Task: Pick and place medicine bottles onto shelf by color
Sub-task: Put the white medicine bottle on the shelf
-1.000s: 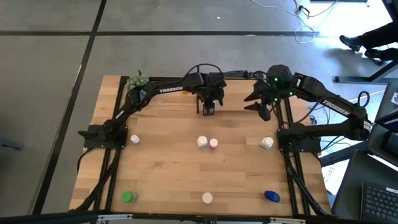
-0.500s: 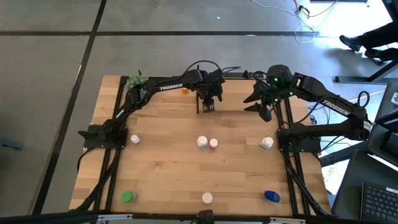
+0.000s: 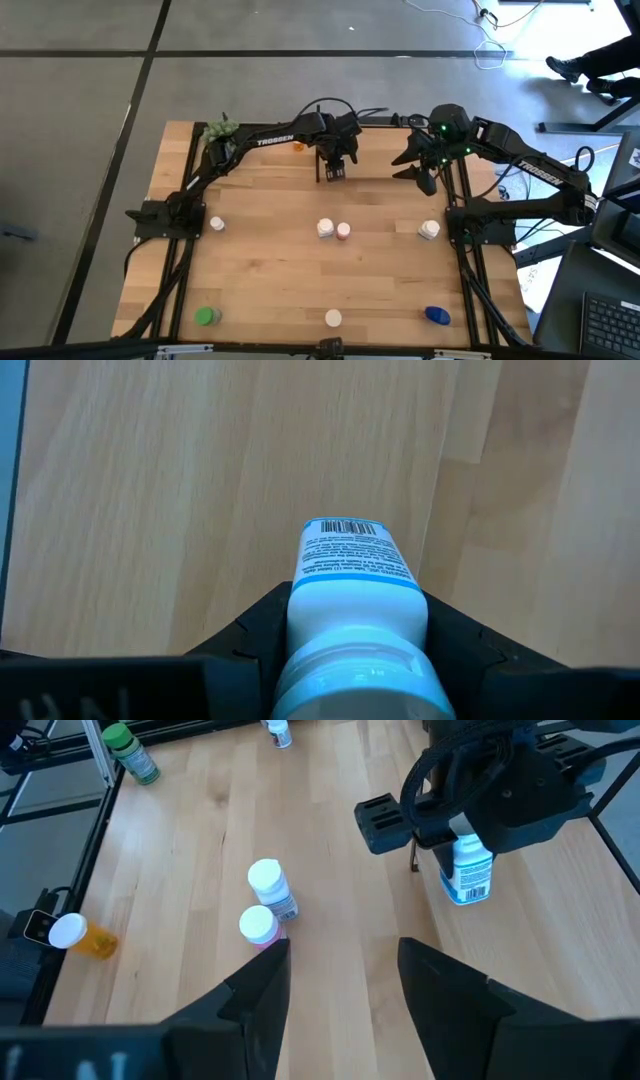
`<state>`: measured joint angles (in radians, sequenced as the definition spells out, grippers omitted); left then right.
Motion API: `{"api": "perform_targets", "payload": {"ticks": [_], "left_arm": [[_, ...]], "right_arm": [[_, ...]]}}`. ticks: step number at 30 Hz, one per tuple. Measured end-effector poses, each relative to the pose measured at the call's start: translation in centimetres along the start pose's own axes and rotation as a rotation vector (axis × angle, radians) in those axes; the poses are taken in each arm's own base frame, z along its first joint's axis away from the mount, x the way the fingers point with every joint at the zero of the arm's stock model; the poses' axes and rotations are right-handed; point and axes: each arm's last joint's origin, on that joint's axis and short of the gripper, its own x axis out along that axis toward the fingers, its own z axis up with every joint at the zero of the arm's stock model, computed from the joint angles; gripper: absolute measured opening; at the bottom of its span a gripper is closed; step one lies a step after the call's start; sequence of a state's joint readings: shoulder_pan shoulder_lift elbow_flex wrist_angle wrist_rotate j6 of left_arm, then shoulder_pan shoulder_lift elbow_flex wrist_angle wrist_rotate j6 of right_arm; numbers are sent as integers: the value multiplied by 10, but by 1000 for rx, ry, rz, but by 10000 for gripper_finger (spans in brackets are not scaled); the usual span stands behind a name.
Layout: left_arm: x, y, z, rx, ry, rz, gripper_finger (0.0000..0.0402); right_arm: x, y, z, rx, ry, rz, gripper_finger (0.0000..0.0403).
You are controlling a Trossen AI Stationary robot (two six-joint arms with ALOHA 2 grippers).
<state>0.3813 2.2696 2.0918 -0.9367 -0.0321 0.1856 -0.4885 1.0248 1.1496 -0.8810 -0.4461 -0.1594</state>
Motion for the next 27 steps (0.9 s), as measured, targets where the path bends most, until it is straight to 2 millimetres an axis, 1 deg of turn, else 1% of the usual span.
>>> {"api": "perform_targets", "payload": {"ticks": [22,27], "left_arm": [[0,0,-3,-39,26,-4,158],[0,0,-3,-44,26,-4,170]], "right_arm": [[0,0,0,1,0,0,188],[0,0,0,1,1,0,188]]}}
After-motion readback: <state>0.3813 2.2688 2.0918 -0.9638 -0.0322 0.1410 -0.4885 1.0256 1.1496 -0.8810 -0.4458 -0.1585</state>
